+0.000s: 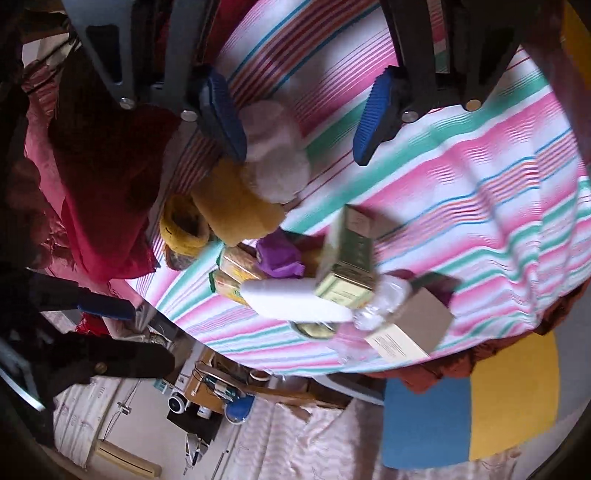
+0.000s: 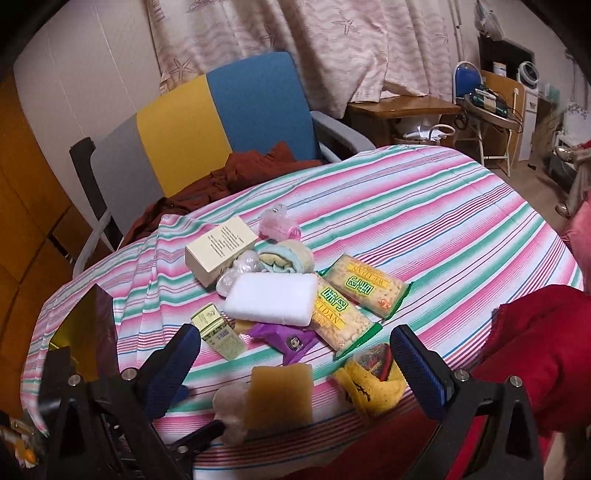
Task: Organize objects
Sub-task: 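Grasp the clear plastic bag with the left tool while the right tool grasps the yellow sponge, then carry both items to the gold tray and open both tools to release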
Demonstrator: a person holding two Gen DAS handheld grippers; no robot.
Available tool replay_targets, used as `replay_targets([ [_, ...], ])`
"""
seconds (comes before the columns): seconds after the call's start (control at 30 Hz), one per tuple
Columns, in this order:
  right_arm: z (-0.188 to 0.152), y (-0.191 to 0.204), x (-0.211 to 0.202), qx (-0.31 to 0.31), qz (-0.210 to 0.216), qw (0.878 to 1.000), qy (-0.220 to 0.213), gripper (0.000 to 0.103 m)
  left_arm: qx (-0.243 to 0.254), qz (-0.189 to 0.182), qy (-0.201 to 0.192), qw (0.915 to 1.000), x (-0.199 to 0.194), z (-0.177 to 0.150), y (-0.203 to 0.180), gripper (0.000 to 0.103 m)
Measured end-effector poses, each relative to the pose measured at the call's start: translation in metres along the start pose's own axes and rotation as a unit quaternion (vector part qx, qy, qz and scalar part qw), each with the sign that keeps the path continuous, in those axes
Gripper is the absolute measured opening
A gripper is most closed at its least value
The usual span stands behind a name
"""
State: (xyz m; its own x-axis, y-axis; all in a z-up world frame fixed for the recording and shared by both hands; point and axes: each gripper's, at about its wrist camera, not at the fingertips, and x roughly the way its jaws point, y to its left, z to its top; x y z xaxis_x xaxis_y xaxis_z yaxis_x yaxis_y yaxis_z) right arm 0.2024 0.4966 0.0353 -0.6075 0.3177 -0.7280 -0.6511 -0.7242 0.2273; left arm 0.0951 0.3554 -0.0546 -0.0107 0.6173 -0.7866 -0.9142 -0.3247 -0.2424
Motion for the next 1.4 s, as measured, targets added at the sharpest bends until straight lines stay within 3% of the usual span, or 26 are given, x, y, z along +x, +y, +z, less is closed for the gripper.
replay_targets([
  [0.23, -0.001, 0.003, 0.01, -0.006, 0.002, 1.0, 0.018, 0.103, -0.019, -0.039, 0.027, 0.9987, 0.032, 0.003, 0.003, 0.044],
  [0.27, -0.001, 0.004, 0.012, -0.008, 0.002, 1.0, 0.022, 0.103, -0.021, -0.04, 0.02, 0.9988, 0.031, 0.002, 0.005, 0.038],
  [0.37, -0.002, 0.012, 0.016, -0.021, 0.008, 0.999, 0.04, 0.103, -0.03, -0.056, 0.017, 0.9979, 0.024, -0.002, 0.011, 0.038],
  [0.57, -0.012, 0.033, 0.039, -0.067, 0.008, 0.991, 0.113, 0.101, -0.033, -0.033, -0.002, 0.9989, -0.009, -0.028, 0.028, 0.038],
  [0.63, -0.018, 0.039, 0.051, -0.077, -0.002, 0.986, 0.145, 0.089, -0.036, -0.027, -0.007, 0.999, -0.019, -0.034, 0.035, 0.038],
  [0.73, -0.025, 0.045, 0.07, -0.1, -0.028, 0.977, 0.185, 0.08, -0.046, -0.018, -0.016, 0.9987, -0.031, -0.043, 0.045, 0.038],
  [0.97, -0.032, 0.049, 0.102, -0.122, -0.078, 0.956, 0.254, 0.078, -0.063, -0.017, -0.05, 0.9966, -0.055, -0.046, 0.048, 0.038],
  [1.0, -0.033, 0.049, 0.106, -0.126, -0.081, 0.953, 0.262, 0.073, -0.062, -0.017, -0.055, 0.9964, -0.059, -0.046, 0.047, 0.038],
  [1.03, -0.034, 0.049, 0.11, -0.129, -0.082, 0.951, 0.27, 0.059, -0.062, -0.016, -0.059, 0.9962, -0.062, -0.044, 0.046, 0.038],
  [1.07, -0.036, 0.049, 0.114, -0.131, -0.083, 0.948, 0.277, 0.055, -0.062, -0.016, -0.064, 0.9959, -0.066, -0.045, 0.047, 0.038],
  [1.3, -0.045, 0.057, 0.099, -0.152, -0.078, 0.951, 0.259, 0.054, -0.08, -0.004, -0.097, 0.992, -0.094, -0.05, 0.056, 0.038],
  [1.4, -0.052, 0.066, 0.08, -0.16, -0.033, 0.957, 0.24, 0.054, -0.096, 0.012, -0.109, 0.9894, -0.106, -0.052, 0.065, 0.038],
])
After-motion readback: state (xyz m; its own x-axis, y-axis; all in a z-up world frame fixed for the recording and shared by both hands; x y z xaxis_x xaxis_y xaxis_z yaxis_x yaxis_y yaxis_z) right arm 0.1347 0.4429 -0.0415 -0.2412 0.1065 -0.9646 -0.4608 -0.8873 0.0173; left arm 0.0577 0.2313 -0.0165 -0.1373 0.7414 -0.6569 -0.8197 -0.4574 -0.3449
